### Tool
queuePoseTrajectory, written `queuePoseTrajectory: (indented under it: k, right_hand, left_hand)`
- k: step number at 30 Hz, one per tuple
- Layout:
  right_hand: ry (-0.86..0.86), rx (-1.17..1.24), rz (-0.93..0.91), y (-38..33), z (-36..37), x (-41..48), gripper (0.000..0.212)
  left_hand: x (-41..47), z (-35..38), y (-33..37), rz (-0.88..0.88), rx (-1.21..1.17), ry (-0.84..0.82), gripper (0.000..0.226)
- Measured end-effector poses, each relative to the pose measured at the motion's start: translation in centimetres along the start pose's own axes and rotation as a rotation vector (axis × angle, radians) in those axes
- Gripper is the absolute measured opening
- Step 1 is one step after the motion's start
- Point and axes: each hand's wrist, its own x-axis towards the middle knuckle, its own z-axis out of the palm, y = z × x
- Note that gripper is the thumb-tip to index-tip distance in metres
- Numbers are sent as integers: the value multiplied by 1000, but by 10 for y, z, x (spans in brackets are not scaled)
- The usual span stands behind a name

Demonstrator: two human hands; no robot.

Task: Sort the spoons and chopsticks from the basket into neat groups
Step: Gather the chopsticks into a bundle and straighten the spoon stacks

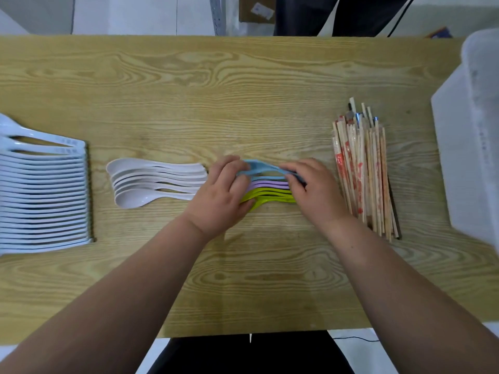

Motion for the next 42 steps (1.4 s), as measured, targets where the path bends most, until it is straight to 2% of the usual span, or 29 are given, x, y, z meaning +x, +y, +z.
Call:
queuePoseTrajectory:
  k: [3,8,10,13,17,21,24,26,30,38,42]
  right_hand:
    - [14,72,120,-1,-5,6,26]
    - [64,63,154,4,-15,16,27]
    - [12,6,111,6,-16,18,26]
    - [-130,-76,-45,2,-10,10,25]
    - [-132,-134,-145,0,-5,-15,30]
    - [-100,5,-62,1,-6,-15,27]
    - [-167,85,92,3,-13,-4,30]
    - [-151,166,202,4,-19,4,33]
    - [-142,41,139,0,-15,11,29]
    - [-21,6,23,-1,-3,-14,35]
    - [-56,4,30,0,-3,-18,38]
  left_hand:
    - [-1,-1,1,55,-14,10,24]
    - [0,-1,-3,92,-14,6,20]
    - [-1,0,-4,128,-11,9,17]
    - [-2,2,-2,178,-2,19,15]
    - [-1,3,-2,184,23,29,14]
    - [-4,3,0,200,-11,20,13]
    - [-5,0,1,214,-23,12,10]
    - [-4,-2,1,227,-29,6,8]
    - [-2,-4,2,254,-18,19,6]
    - [-5,-3,8,243,22,35,11]
    - [-11,2,9,183,44,8,35]
